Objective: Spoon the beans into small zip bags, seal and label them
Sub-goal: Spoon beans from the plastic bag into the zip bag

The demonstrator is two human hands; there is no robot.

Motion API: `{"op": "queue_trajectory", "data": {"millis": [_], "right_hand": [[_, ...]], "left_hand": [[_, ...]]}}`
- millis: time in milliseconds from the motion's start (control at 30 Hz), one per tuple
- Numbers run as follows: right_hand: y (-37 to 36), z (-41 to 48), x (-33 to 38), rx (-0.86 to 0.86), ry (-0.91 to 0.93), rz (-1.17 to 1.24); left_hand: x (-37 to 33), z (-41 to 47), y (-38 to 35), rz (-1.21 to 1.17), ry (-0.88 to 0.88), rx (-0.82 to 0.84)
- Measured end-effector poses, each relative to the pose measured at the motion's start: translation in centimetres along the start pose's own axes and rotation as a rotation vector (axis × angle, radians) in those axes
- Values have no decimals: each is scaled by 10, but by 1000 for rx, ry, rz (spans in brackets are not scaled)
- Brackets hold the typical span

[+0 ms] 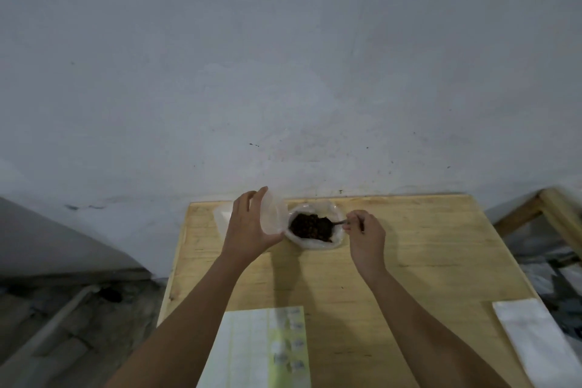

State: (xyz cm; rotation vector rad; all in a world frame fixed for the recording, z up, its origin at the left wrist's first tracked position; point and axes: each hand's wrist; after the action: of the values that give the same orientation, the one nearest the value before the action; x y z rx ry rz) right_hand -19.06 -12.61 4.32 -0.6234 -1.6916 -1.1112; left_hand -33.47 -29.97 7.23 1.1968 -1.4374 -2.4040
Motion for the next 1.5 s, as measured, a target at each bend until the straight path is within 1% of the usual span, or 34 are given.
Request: {"op": "queue_trajectory", "data": {"millis": [67, 167, 267, 367, 467, 633, 800, 900, 1000, 1100, 1233, 1367, 1500], "right_hand": [[-6, -4, 2, -21, -139, 98], [-3, 0, 5, -107, -331, 287], [2, 5, 1, -149, -479, 439], [8, 9, -4, -185, -559, 512], [18, 13, -6, -198, -582, 565], [42, 19, 3, -197, -560, 620], [72, 25, 23, -171, -468, 612], [85, 24, 41, -122, -381, 611], [90, 18, 58, -30, -281, 608], [88, 9, 68, 53, -169, 487], [85, 5, 72, 3, -79, 377], [78, 7, 68, -67, -90, 393], [55, 2, 54, -49, -98, 322]], "left_hand": [[4, -3, 0, 9, 5, 22], [-1, 0, -2, 10, -4, 52], [-1, 1, -2, 13, -7, 62], [-1, 0, -3, 24, -3, 76], [-6, 1, -6, 28, 1, 91], [-23, 7, -14, 54, -7, 113], [-43, 15, -26, 66, -2, 125], [-57, 20, -36, 54, -20, 140], [-71, 22, -47, 24, -57, 146], [-78, 21, -56, 10, -75, 138], [-75, 19, -52, 10, -70, 126], [-57, 12, -38, 20, -27, 101], [-36, 1, -20, 30, 4, 73]]}}
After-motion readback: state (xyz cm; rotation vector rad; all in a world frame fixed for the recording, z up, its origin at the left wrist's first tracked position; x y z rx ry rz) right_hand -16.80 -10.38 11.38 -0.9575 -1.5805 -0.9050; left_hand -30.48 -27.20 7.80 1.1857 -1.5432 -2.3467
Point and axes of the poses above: each hand's wrist, its own z-axis towards the middle knuckle, its own y-axis out of the back of the hand, x = y × z, and after that the axes turned 8 degrees about -y, right-handed
